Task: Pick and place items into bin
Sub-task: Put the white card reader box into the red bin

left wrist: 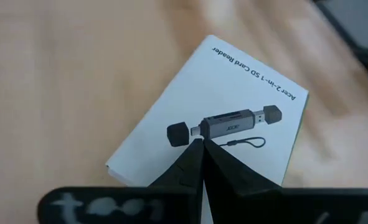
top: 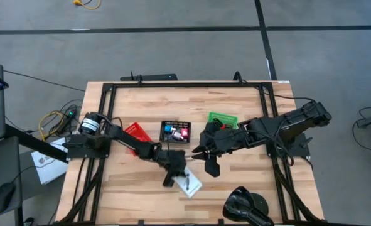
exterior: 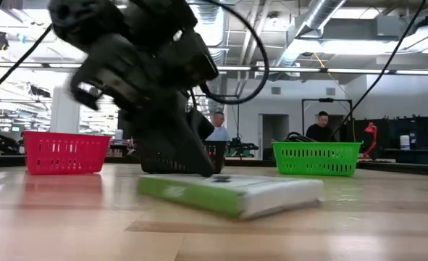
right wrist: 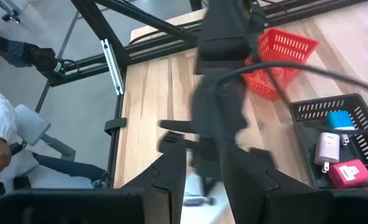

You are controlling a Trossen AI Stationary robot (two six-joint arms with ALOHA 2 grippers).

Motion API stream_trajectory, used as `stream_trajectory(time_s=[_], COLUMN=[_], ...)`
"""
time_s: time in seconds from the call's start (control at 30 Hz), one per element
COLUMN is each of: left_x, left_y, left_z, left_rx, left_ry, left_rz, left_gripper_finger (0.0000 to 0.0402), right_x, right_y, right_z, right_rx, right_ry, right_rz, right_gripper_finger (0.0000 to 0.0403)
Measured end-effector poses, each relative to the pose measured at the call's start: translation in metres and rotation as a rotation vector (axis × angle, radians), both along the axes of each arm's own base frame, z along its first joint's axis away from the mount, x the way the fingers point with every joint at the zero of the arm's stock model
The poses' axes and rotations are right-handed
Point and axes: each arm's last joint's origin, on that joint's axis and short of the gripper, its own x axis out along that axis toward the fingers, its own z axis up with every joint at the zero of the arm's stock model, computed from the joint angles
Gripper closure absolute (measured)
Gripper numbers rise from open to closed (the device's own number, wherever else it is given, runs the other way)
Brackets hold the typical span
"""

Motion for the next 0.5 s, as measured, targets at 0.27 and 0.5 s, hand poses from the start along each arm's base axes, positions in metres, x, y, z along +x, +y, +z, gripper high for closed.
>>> stream_trajectory(time_s=[0.27, 0.5], left_x=[-0.005, -0.025], left_y=[0.040, 0.041], left_z=[0.021, 0.058], left_rx=[0.077, 0.206], left_ry=[0.052, 0.060], left_rz=[0.193, 0.289], left_gripper_finger=[0.0401, 0.0401], right_x=[-0.005, 0.002], right_y=[-0.004, -0.016], right_z=[-0.008, -0.050], right_rx=[-0.036, -0.054], right_ry=[0.105, 0.292], right_rz=[-0.005, -0.086], right_gripper_finger=[0.0311, 0.0320])
